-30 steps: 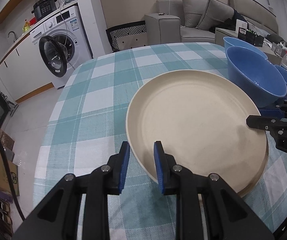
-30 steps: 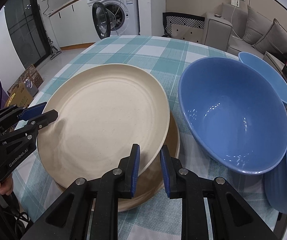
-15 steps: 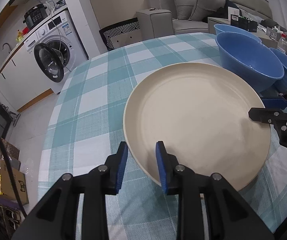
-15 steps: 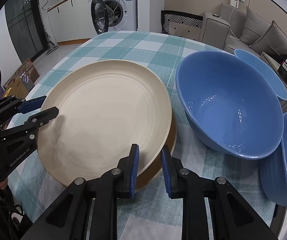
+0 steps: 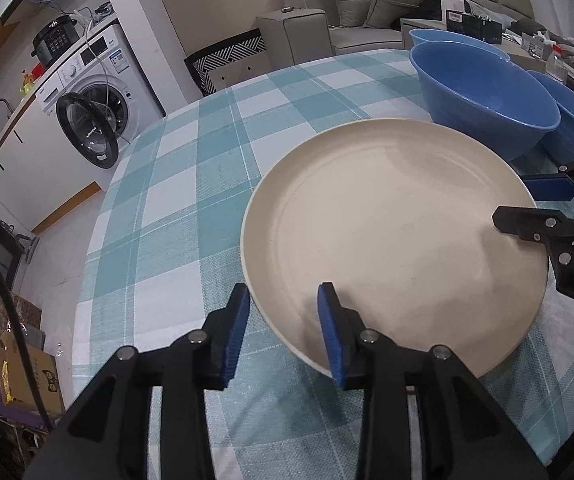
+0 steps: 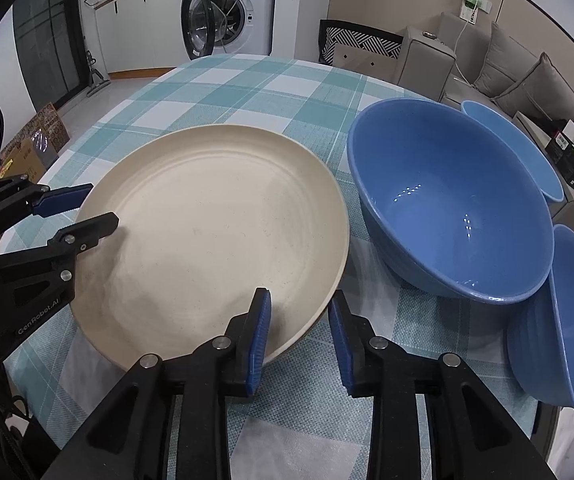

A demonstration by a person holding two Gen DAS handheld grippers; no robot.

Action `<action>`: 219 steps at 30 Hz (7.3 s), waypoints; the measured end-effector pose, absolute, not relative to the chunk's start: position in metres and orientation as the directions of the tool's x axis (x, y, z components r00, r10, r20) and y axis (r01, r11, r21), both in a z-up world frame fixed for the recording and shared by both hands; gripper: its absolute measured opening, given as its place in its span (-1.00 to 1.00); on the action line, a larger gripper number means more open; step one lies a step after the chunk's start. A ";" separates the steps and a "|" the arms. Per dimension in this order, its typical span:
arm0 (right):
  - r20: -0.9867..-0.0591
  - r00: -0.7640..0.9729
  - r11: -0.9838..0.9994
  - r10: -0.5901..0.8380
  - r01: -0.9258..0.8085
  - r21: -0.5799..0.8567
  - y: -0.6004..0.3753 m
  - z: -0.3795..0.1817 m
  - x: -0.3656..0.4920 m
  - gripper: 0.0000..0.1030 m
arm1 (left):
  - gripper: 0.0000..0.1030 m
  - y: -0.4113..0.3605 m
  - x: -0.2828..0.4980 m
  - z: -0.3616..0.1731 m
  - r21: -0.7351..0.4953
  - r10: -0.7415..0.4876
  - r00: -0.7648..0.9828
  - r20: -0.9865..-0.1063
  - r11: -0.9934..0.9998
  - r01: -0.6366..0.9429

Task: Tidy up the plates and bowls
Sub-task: 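Lower the cream plate onto the stacked plates and open both grippers, then move both grippers toward the rim of the large blue bowl, then close both grippers on the rim of the large blue bowl, then lift the blue bowl with both grippers toward another blue bowl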

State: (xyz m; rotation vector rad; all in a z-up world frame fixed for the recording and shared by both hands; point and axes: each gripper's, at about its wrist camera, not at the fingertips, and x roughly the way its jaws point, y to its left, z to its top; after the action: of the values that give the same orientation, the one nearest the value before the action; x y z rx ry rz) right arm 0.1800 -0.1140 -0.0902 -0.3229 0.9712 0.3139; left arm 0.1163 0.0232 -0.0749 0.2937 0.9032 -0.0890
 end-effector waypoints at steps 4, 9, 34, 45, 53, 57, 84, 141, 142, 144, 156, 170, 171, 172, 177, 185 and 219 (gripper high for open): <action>-0.844 0.525 0.910 0.113 -0.395 -0.123 -0.115 -0.093 0.180 -0.37 | -0.28 0.022 0.117 -0.078 0.209 0.041 0.612 -0.790 0.956 0.205; -0.845 0.521 0.900 0.119 -0.417 -0.130 -0.111 -0.096 0.178 -0.20 | -0.15 0.022 0.117 -0.079 0.187 0.018 0.607 -0.795 0.958 0.217; -0.781 0.559 0.901 0.280 -0.433 0.013 -0.137 -0.066 0.170 0.98 | 1.00 0.041 0.108 -0.037 0.000 -0.124 0.707 -0.697 0.985 0.172; -0.742 0.584 0.899 0.329 -0.434 0.057 -0.160 -0.046 0.162 0.99 | 1.00 0.034 0.106 -0.027 -0.009 -0.109 0.723 -0.682 0.990 0.141; -0.703 0.625 0.902 0.340 -0.428 0.056 -0.181 -0.024 0.162 0.99 | 1.00 0.016 0.104 -0.013 -0.001 -0.101 0.755 -0.647 0.991 0.131; -0.679 0.643 0.902 0.354 -0.426 0.068 -0.197 -0.011 0.161 0.99 | 1.00 0.005 0.107 -0.006 0.009 -0.100 0.758 -0.644 0.990 0.139; -0.560 0.763 0.939 0.321 -0.334 0.083 -0.353 0.066 0.178 0.99 | 1.00 -0.074 0.153 0.038 0.068 -0.115 0.804 -0.583 0.979 0.190; -0.738 0.632 0.971 0.238 -0.166 0.170 -0.397 0.024 0.339 0.98 | 1.00 -0.153 0.317 0.023 -0.013 -0.210 0.666 -0.715 0.958 0.288; -0.740 0.629 0.971 0.239 -0.166 0.172 -0.398 0.023 0.342 0.98 | 1.00 -0.154 0.319 0.023 -0.011 -0.210 0.664 -0.718 0.957 0.291; -0.745 0.622 0.971 0.240 -0.165 0.175 -0.399 0.021 0.346 0.98 | 0.99 -0.157 0.323 0.021 -0.004 -0.209 0.663 -0.719 0.955 0.297; -0.776 0.585 0.972 0.234 -0.142 0.186 -0.402 0.002 0.370 0.71 | 0.95 -0.173 0.344 0.007 -0.009 -0.222 0.630 -0.744 0.946 0.323; -0.818 0.528 0.973 0.228 -0.114 0.198 -0.407 -0.020 0.394 0.43 | 0.65 -0.186 0.365 -0.015 -0.012 -0.220 0.562 -0.797 0.937 0.349; -0.821 0.524 0.973 0.229 -0.117 0.197 -0.406 -0.021 0.396 0.42 | 0.65 -0.186 0.366 -0.017 -0.015 -0.220 0.557 -0.800 0.937 0.349; -0.822 0.521 0.973 0.230 -0.120 0.196 -0.405 -0.022 0.397 0.36 | 0.62 -0.186 0.367 -0.018 -0.016 -0.220 0.555 -0.802 0.938 0.347; -0.825 0.516 0.973 0.229 -0.127 0.191 -0.399 -0.028 0.399 0.16 | 0.15 -0.189 0.370 -0.027 -0.041 -0.234 0.508 -0.829 0.931 0.362; -0.833 0.498 0.970 0.239 -0.154 0.186 -0.394 -0.033 0.400 -0.23 | -0.12 -0.192 0.368 -0.028 -0.043 -0.245 0.499 -0.831 0.923 0.383; -0.813 0.556 0.982 0.174 -0.164 0.098 -0.383 -0.022 0.389 -0.45 | -0.51 -0.202 0.360 -0.019 -0.035 -0.270 0.533 -0.802 0.911 0.410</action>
State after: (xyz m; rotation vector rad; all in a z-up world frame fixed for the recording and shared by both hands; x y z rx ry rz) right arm 0.3894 -0.3831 -0.0223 0.0108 0.9613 0.1996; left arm 0.3602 -0.2017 -0.0195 0.1650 0.9239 -0.4076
